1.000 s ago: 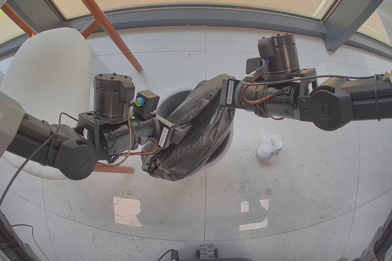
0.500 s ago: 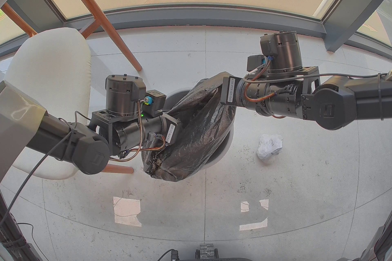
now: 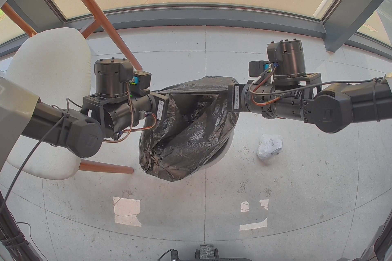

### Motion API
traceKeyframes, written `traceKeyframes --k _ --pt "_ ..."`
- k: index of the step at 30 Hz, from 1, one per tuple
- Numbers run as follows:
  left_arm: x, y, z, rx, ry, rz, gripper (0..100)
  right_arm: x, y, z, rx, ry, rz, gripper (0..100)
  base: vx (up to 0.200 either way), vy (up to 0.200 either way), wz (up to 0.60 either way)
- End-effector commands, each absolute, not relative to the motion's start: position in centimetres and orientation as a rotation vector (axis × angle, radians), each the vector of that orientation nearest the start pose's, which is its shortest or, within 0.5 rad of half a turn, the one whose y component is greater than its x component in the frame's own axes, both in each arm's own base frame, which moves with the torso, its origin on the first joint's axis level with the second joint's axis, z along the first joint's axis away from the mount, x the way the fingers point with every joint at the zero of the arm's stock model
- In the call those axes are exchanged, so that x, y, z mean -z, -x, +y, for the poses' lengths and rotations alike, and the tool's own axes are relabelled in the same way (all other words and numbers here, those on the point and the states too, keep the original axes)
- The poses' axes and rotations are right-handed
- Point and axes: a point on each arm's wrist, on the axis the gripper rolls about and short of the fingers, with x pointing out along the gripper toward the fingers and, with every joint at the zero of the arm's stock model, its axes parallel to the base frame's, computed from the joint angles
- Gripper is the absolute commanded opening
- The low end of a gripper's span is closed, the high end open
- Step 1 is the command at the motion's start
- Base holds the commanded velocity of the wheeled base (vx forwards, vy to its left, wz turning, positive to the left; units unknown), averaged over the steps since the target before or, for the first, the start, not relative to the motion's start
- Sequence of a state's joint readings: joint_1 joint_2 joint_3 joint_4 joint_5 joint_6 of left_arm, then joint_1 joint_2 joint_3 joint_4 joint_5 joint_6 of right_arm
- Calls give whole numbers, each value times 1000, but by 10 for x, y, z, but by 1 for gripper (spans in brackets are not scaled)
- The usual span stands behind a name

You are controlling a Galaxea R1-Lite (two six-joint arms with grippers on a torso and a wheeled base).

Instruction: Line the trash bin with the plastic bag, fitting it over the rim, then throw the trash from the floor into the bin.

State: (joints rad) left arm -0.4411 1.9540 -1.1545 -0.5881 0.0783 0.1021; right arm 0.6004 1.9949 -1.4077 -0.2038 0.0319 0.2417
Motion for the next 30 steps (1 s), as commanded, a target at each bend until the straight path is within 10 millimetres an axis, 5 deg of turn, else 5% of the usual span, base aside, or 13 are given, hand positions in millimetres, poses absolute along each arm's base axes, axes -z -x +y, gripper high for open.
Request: traceKeyframes --k 1,2,3,7,11,21,30 --pt "-197 -354 -162 344 -116 151 0 -191 -353 221 -560 -104 455 0 0 0 0" --pt "-199 -354 -163 344 -111 146 0 -192 -357 221 -564 -102 446 0 0 0 0" --pt "-198 -354 -163 342 -112 147 0 -194 -361 221 -571 -106 435 100 0 0 0" --pt "-197 -354 -164 344 -113 150 0 -201 -372 224 -593 -124 399 100 0 0 0" --pt "-197 -355 -165 343 -110 138 0 -204 -351 220 -614 -161 450 100 0 0 0" --pt "-195 -355 -166 342 -116 140 0 -165 -292 218 -622 -180 665 100 0 0 0" --pt "-194 -356 -165 321 -116 146 0 -137 -296 241 -507 -437 644 100 0 0 0"
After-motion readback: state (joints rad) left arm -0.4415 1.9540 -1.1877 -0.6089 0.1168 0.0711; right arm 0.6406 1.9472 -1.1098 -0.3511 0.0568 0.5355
